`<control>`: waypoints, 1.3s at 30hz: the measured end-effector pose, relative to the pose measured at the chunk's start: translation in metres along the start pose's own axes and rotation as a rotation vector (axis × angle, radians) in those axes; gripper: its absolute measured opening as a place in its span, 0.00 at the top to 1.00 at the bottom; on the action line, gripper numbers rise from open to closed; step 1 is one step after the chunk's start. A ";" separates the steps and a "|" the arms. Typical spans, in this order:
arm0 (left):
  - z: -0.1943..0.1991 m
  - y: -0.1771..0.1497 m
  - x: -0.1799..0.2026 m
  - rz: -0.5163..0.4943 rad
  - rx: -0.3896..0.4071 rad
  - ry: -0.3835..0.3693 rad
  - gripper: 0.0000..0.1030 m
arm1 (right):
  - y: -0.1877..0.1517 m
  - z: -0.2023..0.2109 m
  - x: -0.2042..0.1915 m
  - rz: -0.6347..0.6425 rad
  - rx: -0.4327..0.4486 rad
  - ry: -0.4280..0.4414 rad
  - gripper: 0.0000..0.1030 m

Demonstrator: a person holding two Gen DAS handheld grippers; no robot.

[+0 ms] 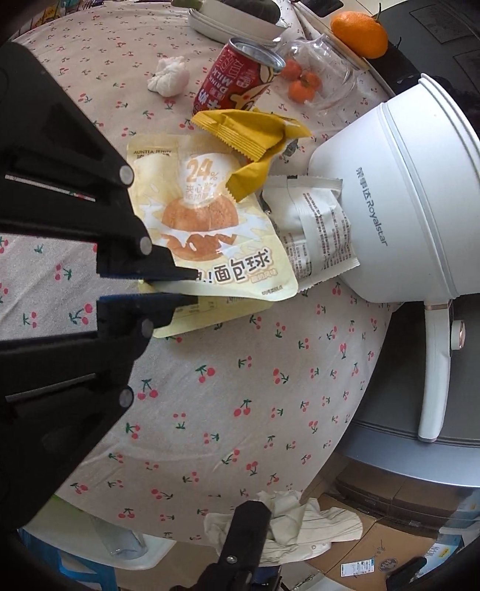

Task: Collect trash
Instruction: 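Carry the bread bag and paper bag over the white bin and open both grippers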

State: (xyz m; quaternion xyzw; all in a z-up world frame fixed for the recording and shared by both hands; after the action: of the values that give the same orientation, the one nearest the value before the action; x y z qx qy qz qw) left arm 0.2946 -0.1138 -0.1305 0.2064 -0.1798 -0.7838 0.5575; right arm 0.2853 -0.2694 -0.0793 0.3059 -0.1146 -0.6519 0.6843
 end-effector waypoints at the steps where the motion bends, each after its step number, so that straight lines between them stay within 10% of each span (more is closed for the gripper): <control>1: 0.004 -0.001 0.003 -0.003 0.008 -0.007 0.94 | -0.001 0.005 -0.002 0.008 0.001 -0.002 0.56; 21: 0.118 -0.093 0.045 -0.042 0.094 -0.273 0.94 | -0.075 0.091 -0.018 0.151 -0.121 -0.099 0.56; 39: 0.120 -0.129 0.202 -0.278 0.022 -0.457 0.94 | -0.157 0.120 0.097 -0.018 -0.317 -0.240 0.56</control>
State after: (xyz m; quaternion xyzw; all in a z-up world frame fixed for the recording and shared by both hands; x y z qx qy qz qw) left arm 0.0696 -0.2585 -0.1198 0.0530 -0.2796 -0.8769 0.3873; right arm 0.1017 -0.3898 -0.0971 0.1154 -0.0885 -0.6998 0.6993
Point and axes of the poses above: each gripper's, at about its wrist camera, not at the fingertips, and z roughly against the way its jaws point, x to its right, y to its top, the point moved 5 cm from there along -z, roughly the way its jaws point, and after that the axes turned 3 degrees about y, right-handed, at the moved point
